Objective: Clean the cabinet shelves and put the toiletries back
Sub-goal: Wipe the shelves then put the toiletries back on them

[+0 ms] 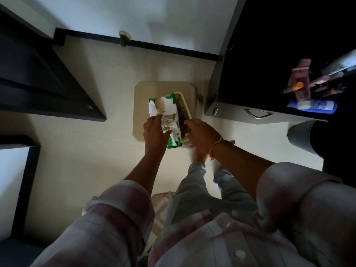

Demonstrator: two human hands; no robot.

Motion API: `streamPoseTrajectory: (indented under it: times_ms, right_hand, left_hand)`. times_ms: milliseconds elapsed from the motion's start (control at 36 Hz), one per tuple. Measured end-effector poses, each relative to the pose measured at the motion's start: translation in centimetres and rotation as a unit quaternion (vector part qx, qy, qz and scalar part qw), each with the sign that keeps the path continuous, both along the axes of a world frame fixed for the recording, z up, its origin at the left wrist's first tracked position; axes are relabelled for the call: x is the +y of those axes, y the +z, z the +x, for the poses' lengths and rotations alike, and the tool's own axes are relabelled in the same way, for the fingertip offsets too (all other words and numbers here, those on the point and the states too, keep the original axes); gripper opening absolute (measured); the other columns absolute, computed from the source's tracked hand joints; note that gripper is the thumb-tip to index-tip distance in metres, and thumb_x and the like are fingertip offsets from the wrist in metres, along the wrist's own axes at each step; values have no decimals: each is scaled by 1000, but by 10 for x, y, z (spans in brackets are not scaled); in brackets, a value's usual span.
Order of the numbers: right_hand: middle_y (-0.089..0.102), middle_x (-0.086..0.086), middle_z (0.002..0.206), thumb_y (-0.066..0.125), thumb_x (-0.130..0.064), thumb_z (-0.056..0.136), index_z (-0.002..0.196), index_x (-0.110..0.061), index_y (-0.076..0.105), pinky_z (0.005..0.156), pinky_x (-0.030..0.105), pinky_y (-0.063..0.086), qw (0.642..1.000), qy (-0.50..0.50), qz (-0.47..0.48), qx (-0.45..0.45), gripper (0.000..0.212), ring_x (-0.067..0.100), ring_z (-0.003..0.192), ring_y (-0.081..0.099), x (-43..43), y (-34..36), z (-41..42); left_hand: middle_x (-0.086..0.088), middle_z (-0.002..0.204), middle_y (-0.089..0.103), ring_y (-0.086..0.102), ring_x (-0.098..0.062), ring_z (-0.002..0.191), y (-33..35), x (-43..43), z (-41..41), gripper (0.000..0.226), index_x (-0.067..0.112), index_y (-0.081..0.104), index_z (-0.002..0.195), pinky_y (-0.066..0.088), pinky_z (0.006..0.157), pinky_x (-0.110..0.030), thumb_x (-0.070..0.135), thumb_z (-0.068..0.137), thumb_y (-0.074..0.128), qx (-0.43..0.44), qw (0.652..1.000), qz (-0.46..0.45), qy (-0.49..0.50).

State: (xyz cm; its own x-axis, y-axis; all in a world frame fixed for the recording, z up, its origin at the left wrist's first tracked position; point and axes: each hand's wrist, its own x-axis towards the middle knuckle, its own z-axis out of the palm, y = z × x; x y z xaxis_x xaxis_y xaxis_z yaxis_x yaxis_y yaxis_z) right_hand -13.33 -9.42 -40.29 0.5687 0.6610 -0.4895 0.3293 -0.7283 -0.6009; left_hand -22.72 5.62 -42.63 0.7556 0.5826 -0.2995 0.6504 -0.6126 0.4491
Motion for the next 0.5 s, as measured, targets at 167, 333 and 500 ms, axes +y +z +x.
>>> streamPoseTrajectory:
  times_ms: [167,333,500]
  right_hand:
    - [47,11,138,53,-23,95,137,-13,46,99,37,42,999,8,-8,-44,44,31,124,48,-23,28,3]
    - [50,10,134,48,-20,96,132,-12,50,98,36,43,990,-62,-4,-129,37,29,120,50,-58,65,10]
    - [57,11,125,53,-17,94,123,-10,57,94,33,45,967,-167,16,-194,30,28,114,55,-106,92,28]
  left_hand:
    - [-13,124,58,51,-32,114,33,-13,12,51,10,58,122,46,91,-44,28,78,76,-30,994,61,-90]
    - [-15,117,61,55,-33,106,64,-53,54,37,6,63,116,45,90,-39,19,82,69,-83,980,31,-178]
    - [-13,106,63,56,-30,98,98,-104,95,21,7,67,106,43,86,-34,13,86,64,-163,946,21,-280]
